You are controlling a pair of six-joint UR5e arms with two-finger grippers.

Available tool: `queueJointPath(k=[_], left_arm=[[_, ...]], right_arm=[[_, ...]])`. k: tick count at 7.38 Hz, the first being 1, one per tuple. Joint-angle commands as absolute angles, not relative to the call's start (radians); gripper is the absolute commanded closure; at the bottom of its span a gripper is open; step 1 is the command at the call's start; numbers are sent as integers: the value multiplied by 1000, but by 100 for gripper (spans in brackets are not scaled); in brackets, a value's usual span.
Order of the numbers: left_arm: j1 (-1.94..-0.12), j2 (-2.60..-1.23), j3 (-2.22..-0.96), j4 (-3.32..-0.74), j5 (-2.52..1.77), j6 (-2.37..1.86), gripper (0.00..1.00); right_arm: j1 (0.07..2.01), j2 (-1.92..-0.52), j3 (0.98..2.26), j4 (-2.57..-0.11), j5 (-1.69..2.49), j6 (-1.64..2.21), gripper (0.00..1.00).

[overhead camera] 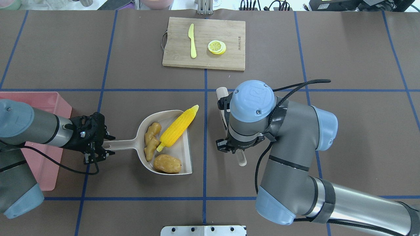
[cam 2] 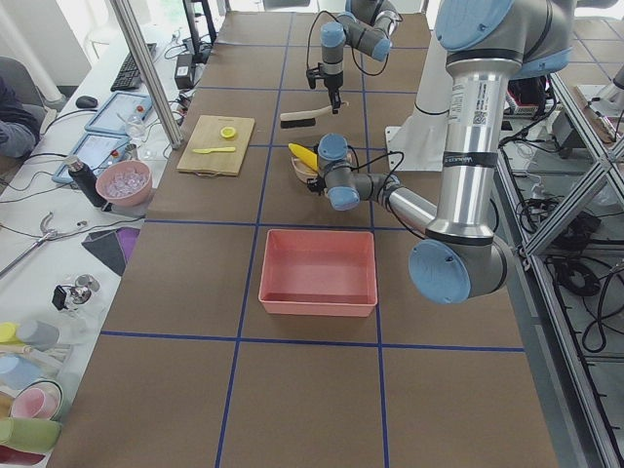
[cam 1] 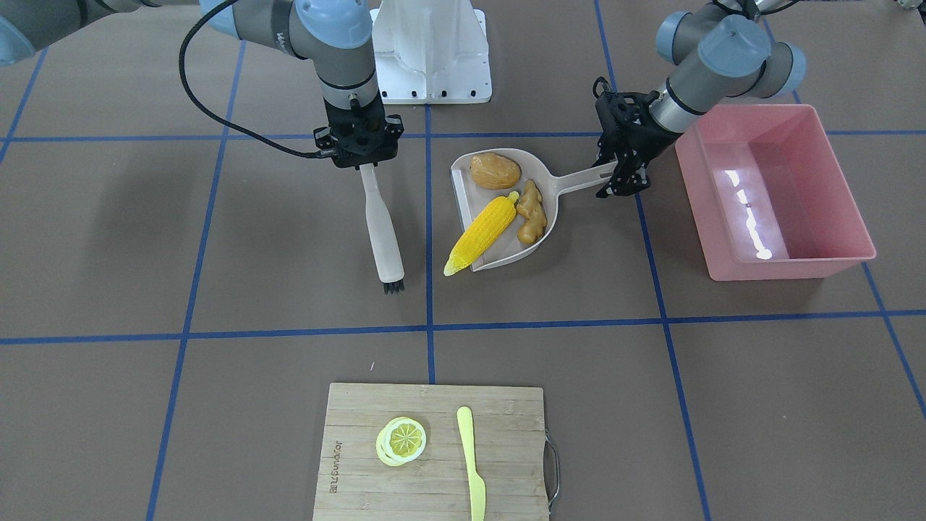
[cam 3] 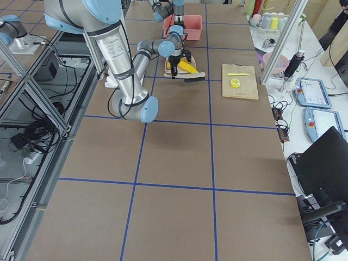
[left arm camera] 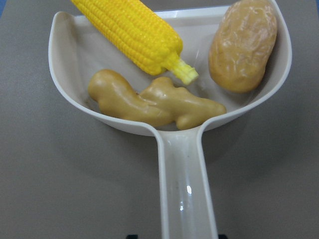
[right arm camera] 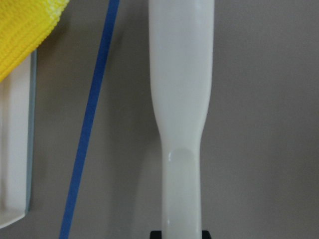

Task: Sweep and dump trash into bin
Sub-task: 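Lift the brush away from the dustpan with the right gripper, then push the items deeper into the dustpan with the right gripper's brush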

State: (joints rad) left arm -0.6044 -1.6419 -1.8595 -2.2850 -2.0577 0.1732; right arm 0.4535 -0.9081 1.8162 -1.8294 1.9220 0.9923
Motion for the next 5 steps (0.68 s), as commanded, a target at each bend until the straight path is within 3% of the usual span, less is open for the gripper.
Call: queueJointPath(k=[1, 5], left_arm=[[-606, -1644, -1859, -2286, -2074, 157, 55], [-606, -1646, -1859, -2287, -2074, 141, 60]], right_arm=[[448, -806, 1674, -1825, 1922, 991, 100], [385, -749, 1594, -1720, 1927, 1064, 100]])
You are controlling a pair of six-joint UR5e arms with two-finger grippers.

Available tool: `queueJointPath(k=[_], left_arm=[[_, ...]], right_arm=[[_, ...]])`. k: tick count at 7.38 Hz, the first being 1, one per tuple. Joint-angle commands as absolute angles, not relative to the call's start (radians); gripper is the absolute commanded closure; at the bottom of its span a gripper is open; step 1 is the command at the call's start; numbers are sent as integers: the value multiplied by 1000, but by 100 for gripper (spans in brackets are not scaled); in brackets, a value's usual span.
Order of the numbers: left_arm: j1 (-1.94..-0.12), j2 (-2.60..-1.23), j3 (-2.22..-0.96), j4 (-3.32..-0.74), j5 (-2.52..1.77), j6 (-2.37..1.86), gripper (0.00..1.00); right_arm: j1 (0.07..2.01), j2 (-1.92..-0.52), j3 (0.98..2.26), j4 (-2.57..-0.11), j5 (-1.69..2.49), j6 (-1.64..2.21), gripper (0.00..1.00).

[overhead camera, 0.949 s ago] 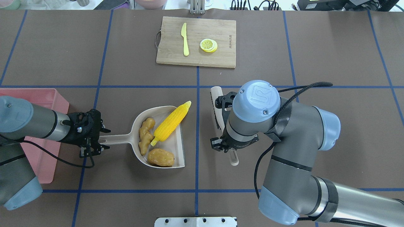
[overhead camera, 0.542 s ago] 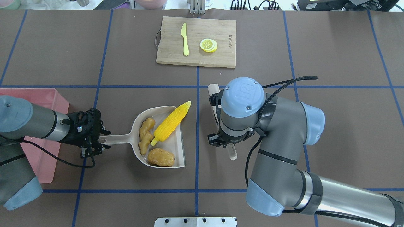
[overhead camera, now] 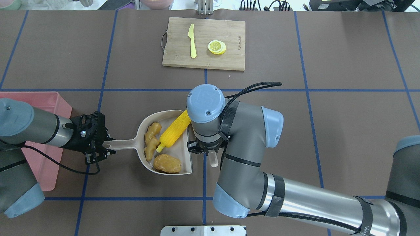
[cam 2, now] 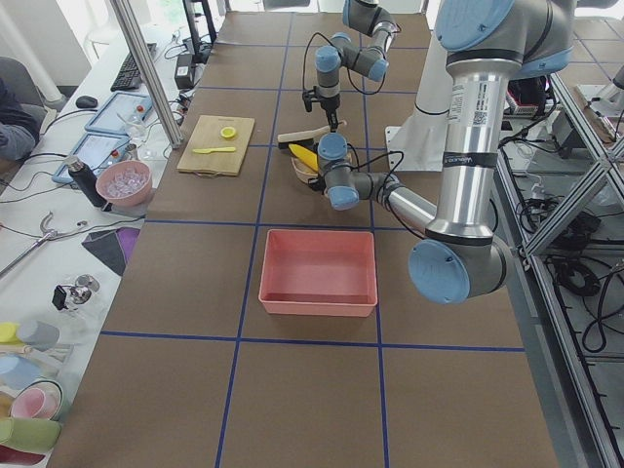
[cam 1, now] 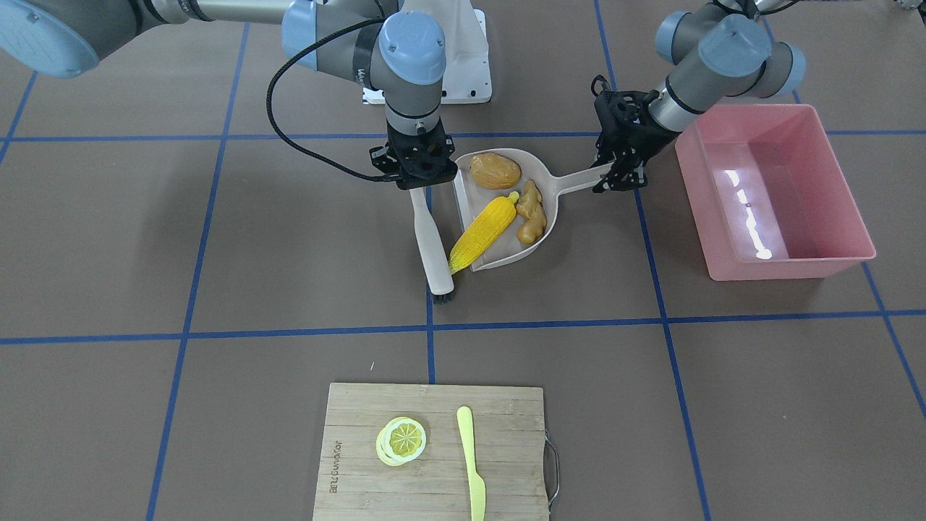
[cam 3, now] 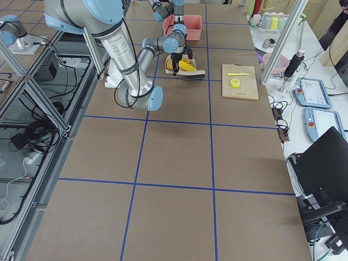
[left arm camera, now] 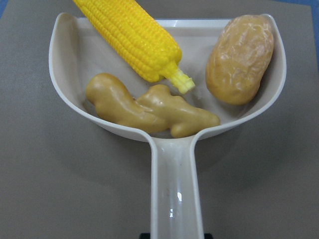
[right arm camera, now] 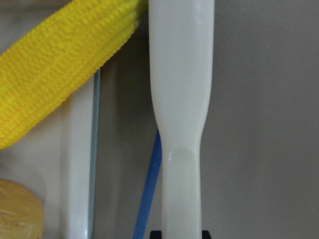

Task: Sweep and dump trash into bin
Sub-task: 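Push the items deeper into the dustpan with the right gripper's brush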

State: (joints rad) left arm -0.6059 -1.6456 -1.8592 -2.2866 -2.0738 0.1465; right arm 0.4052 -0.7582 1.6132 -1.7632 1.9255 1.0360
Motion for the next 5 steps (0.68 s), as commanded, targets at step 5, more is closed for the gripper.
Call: queueJointPath(k=[5], left_arm=[[-607, -1647, -1858, -2287, -2080, 138, 68]], right_arm=[[374, -742, 1594, -1554, 1934, 1221, 100]])
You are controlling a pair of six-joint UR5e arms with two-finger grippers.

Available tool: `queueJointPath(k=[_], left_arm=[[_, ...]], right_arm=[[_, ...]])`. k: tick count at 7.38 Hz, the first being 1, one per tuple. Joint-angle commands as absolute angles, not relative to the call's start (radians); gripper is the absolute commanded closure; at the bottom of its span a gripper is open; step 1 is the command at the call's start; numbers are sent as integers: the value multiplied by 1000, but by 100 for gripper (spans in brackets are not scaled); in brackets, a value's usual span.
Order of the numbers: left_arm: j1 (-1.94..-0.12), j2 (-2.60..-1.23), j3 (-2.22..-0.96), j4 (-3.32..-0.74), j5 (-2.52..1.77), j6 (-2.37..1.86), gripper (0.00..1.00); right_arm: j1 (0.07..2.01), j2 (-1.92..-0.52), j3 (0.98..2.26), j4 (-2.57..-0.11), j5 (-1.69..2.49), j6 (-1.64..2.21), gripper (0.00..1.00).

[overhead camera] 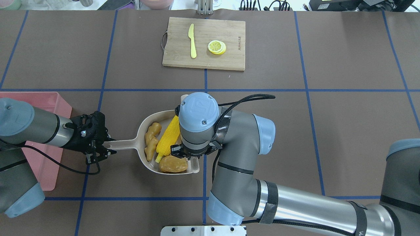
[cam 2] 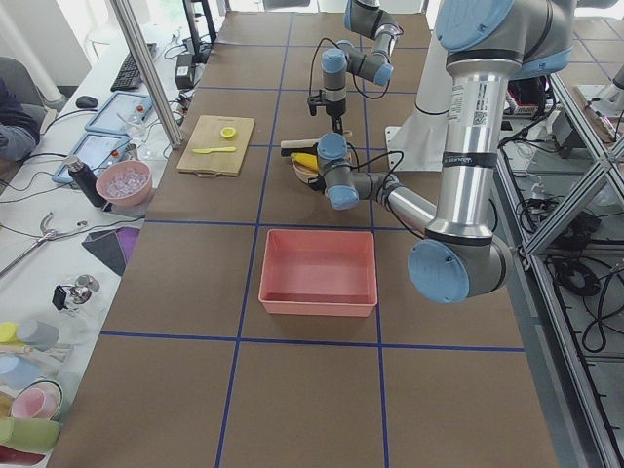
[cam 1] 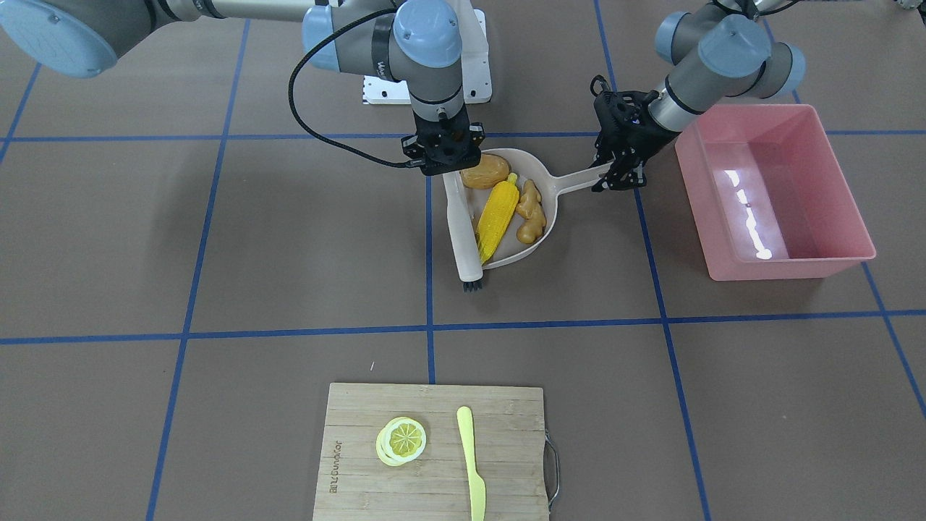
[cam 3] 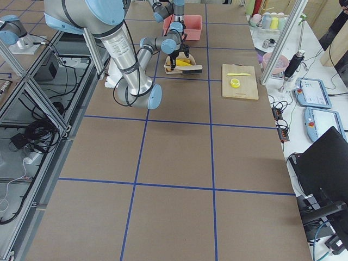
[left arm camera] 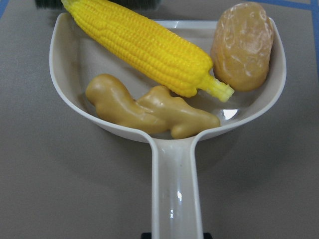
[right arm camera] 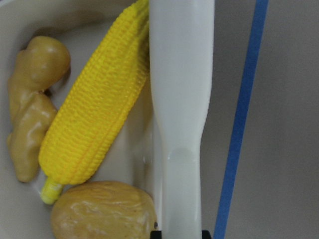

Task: Sweep and dump trash into bin
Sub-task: 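Push the items deeper into the dustpan with the right gripper's brush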

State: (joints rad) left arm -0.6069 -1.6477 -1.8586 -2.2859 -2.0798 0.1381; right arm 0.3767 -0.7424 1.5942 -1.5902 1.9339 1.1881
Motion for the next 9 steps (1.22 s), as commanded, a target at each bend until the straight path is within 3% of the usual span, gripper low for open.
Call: queueJointPath(k=[1, 4, 6, 9], left_arm=[[-607, -1647, -1859, -2287, -2080, 138, 74], [-612, -1644, -1861, -2287, -2101, 138, 84], [-630, -1644, -1861, -2287, -2121, 138, 94], [-638, -1644, -1862, -2290, -2129, 140, 100]], right_arm=[[374, -744, 1594, -1554, 1936, 1221, 100], [418, -776, 1664, -1566, 2012, 1223, 100], [455, -848, 1785, -1633, 2026, 1203, 100], [495, -955, 1905, -1660, 2040, 1187, 100]])
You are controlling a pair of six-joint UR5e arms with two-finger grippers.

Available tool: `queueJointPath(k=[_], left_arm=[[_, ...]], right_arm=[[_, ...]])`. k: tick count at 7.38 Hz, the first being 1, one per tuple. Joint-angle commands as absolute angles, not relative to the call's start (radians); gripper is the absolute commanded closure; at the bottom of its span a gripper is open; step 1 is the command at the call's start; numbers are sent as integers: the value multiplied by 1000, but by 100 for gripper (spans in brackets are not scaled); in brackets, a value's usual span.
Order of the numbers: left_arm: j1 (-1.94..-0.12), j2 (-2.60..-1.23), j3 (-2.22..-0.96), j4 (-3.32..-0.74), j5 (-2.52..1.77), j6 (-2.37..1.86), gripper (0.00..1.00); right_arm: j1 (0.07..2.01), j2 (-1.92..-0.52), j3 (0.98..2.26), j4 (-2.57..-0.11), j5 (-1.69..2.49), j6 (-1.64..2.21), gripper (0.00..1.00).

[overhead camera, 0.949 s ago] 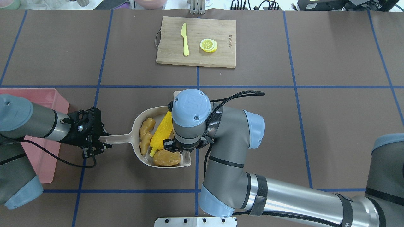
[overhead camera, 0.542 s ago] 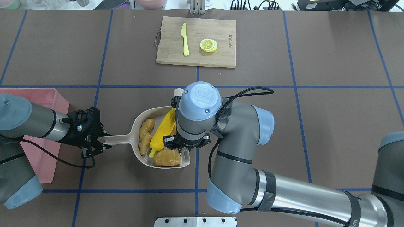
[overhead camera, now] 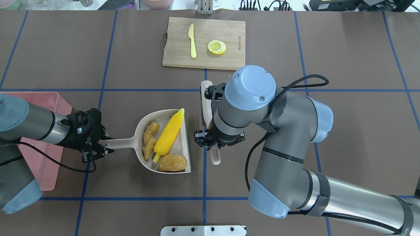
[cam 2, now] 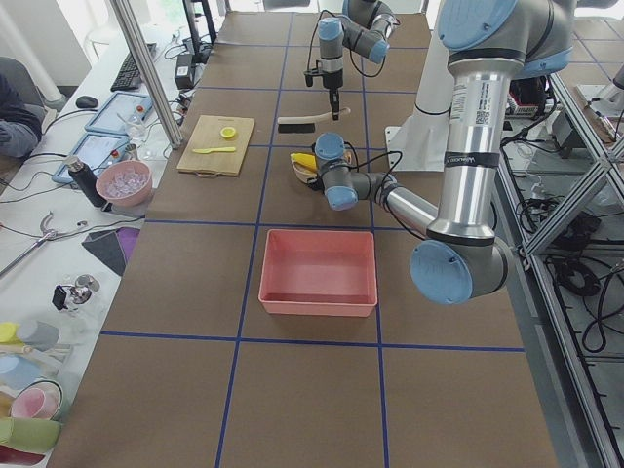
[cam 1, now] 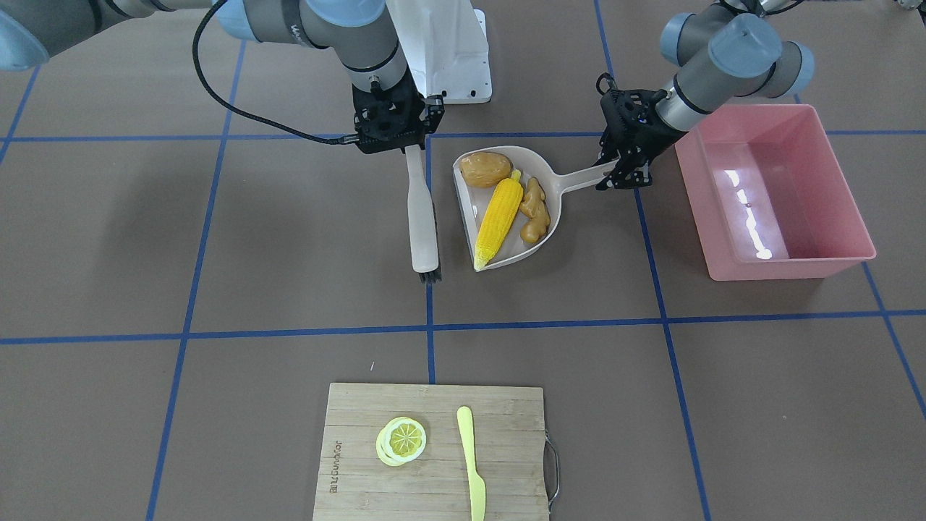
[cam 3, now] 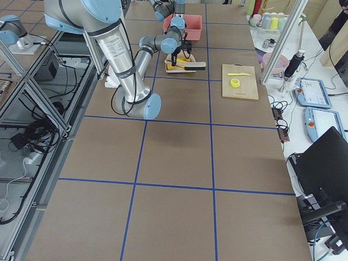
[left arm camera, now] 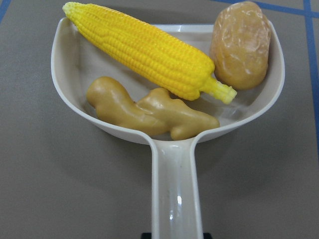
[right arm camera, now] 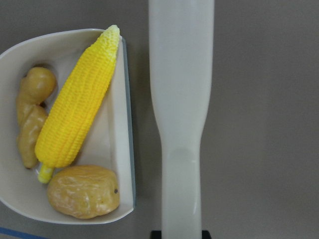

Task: Sweep and dump trash into bin
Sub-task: 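Lift the dustpan over the pink bin with the left gripper while the right withdraws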

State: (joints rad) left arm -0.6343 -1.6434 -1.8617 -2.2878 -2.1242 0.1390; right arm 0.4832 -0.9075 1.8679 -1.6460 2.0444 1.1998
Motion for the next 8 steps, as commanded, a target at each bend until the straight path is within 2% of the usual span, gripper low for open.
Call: queueJointPath(k=[1, 6, 8], left_arm=[[-638, -1644, -1862, -2295, -2129, 140, 100], [-742, -1626, -1882, -2416, -2153, 103, 100], [-860, -1547, -1911, -2446, -2230, 101, 100]], right_arm=[[509, -991, 1920, -1689, 2036, 1136, 100], [719, -1205, 2110, -1917, 2036, 746, 100], [785, -1308, 2085, -1895, 2046, 712, 100]])
